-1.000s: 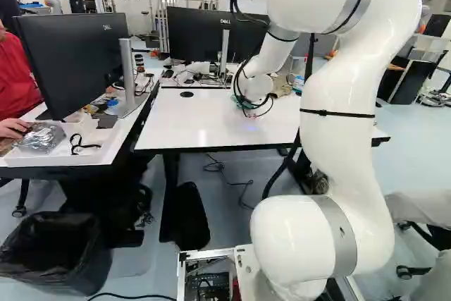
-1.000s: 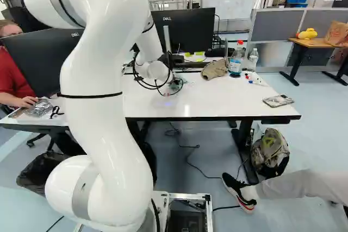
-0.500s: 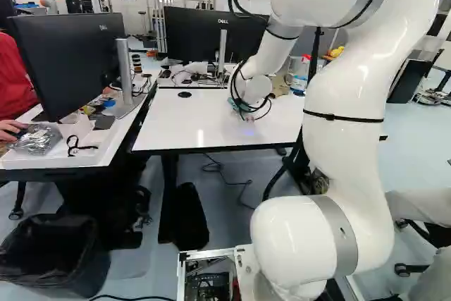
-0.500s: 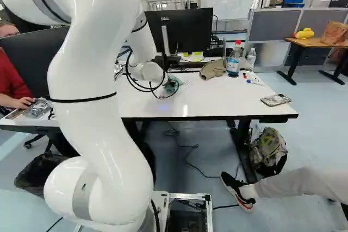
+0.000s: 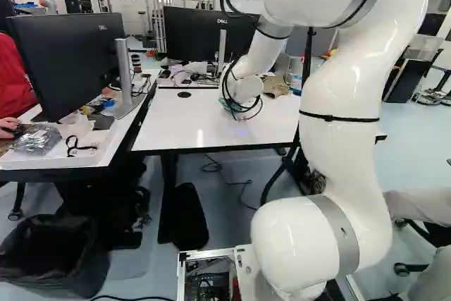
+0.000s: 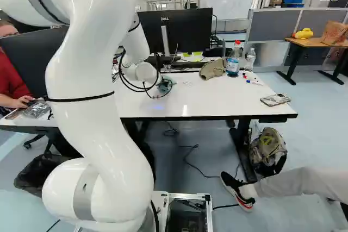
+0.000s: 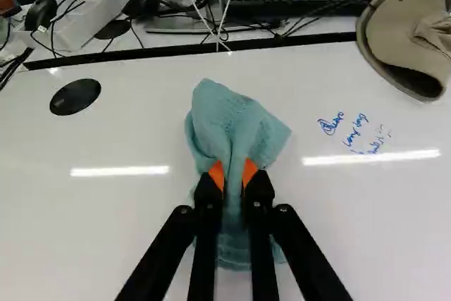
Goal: Clean the table with the green towel
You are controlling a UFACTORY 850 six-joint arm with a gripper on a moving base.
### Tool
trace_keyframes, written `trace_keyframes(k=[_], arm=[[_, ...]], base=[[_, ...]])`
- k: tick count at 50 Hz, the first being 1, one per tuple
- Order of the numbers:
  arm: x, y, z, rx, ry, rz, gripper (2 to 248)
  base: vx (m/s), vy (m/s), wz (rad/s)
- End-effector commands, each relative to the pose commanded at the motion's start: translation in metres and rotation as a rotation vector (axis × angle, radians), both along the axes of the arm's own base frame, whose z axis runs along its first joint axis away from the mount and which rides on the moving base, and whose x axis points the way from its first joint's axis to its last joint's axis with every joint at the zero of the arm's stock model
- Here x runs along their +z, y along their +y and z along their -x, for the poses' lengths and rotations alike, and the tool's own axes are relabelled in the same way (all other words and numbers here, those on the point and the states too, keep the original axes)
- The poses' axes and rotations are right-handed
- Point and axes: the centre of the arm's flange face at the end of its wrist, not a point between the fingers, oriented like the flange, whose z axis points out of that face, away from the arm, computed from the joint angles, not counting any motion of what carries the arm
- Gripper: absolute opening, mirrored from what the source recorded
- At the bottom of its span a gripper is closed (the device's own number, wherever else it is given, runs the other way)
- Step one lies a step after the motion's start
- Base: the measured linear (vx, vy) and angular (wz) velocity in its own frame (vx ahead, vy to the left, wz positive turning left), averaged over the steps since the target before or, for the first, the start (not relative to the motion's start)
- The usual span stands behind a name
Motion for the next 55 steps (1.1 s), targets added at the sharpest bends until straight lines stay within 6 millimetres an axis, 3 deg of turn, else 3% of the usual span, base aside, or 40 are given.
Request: trace_keyframes(k=[18,38,55], arm=[[-0.003,0.002,-0.032,0.000,-0.020,-0.001,48],[-0.007,-0.015,-0.068,-0.029,-0.044,-0.002,48],[-0.008,-0.040,-0.074,-0.071,-0.048,-0.001,48]], base=[[0.000,0.000,0.000],[0.000,0.000,0.000],[0.000,0.000,0.000]])
